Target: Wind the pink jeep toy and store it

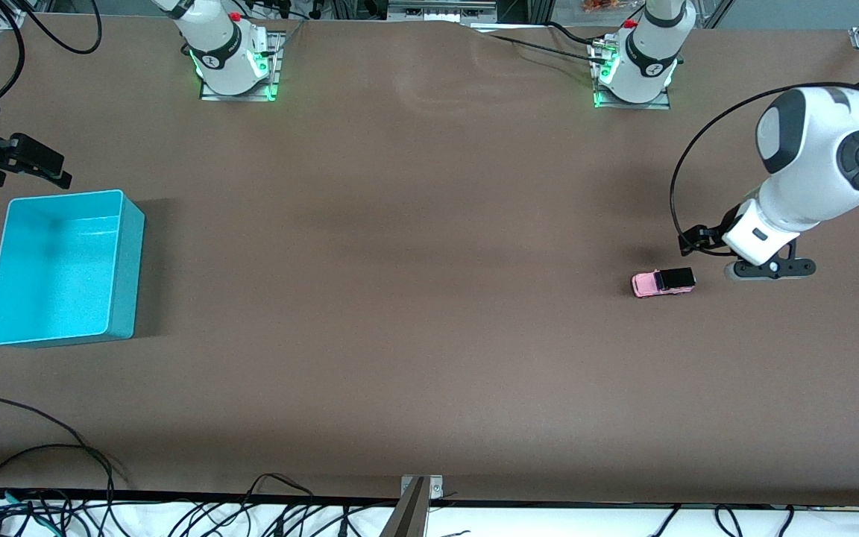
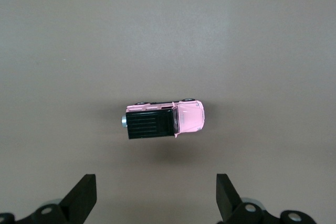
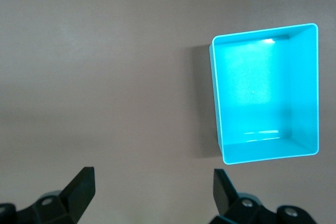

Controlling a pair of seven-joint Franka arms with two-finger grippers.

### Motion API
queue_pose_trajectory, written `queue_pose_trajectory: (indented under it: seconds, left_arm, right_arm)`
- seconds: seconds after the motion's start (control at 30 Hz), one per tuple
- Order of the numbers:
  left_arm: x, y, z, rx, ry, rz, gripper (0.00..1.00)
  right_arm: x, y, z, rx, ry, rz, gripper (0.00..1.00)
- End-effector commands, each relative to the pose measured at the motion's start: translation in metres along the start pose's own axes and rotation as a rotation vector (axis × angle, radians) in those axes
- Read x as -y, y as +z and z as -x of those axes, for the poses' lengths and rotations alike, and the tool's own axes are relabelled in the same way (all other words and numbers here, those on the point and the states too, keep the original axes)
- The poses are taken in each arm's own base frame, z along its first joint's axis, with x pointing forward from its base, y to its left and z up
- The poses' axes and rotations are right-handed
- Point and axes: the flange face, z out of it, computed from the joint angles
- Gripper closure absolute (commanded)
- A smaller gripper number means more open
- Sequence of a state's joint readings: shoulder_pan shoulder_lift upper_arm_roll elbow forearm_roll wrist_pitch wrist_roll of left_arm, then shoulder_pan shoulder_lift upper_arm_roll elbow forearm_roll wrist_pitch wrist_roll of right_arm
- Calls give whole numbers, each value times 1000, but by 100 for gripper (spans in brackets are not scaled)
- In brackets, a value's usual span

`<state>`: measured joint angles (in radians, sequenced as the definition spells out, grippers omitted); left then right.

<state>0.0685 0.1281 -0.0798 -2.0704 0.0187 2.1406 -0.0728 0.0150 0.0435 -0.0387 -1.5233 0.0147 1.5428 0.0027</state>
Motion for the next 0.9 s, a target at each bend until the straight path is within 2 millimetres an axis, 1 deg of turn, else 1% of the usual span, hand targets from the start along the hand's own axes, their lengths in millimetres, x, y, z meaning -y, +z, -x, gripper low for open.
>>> queue_pose_trajectory:
  seconds: [0.0,0.13,0.23,0.33,0.4,0.5,0.6,0.7,0.8,0.87]
  left_arm:
    - [0,28,-9,-9,-7,22,0]
    - [0,48,-13,6,-7,23,0]
    - [-5,61,-12,29,14,18,0]
    - [-7,70,-13,39,90,19,0]
    - [-8,74,-15,33,184,21,0]
    - [-4,80,-16,29,389,27,0]
    - [2,92,-15,34,585,33,0]
    - [13,103,-13,35,727,34,0]
    - [15,109,-14,16,866,28,0]
    - [15,115,-14,18,990,27,0]
  right_arm:
    - [3,-5,-3,-7,11,-19,0]
    - [3,-5,-3,-7,11,-19,0]
    - [4,-4,-3,-5,10,-19,0]
    - [4,-5,-2,-5,8,-19,0]
    - [4,-5,-2,-5,6,-19,0]
    - [4,-5,-2,-5,8,-19,0]
    - [4,-5,-3,-7,9,-19,0]
    - [4,-5,-3,-7,9,-19,0]
    - [4,-5,-3,-7,9,-19,0]
    - [4,-5,-3,-7,9,-19,0]
